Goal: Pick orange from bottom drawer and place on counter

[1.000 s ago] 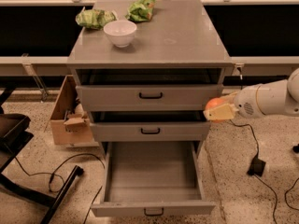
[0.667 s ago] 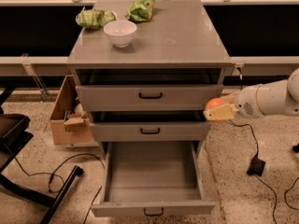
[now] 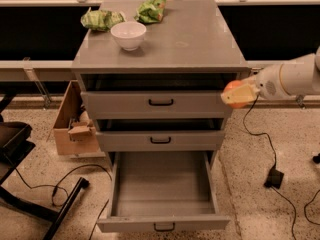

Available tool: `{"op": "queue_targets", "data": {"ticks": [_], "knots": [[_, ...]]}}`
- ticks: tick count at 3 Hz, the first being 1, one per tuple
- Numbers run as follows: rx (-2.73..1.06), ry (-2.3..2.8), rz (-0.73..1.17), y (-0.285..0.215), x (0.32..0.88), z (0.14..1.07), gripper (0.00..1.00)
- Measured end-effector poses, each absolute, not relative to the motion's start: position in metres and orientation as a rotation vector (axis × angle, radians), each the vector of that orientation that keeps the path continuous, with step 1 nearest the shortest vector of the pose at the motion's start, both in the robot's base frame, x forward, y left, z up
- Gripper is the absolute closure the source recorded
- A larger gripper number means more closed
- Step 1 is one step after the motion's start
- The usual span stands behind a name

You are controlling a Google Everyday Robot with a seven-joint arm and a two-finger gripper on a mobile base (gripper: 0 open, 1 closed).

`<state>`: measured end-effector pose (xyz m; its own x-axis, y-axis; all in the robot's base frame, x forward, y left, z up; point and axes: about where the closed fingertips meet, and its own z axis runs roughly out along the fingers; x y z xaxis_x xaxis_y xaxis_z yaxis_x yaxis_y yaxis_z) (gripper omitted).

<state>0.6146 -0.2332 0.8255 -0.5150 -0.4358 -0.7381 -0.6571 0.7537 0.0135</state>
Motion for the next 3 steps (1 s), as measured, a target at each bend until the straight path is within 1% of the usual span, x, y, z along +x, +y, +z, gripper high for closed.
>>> {"op": "queue_targets", "data": {"ticks": [1, 3], "knots": [[-0.797, 2.179, 0.369, -0.238, 0.644, 0.861, 1.00], [-0.800, 2.025, 0.359, -0.234, 0.728, 0.932, 1.00]]}}
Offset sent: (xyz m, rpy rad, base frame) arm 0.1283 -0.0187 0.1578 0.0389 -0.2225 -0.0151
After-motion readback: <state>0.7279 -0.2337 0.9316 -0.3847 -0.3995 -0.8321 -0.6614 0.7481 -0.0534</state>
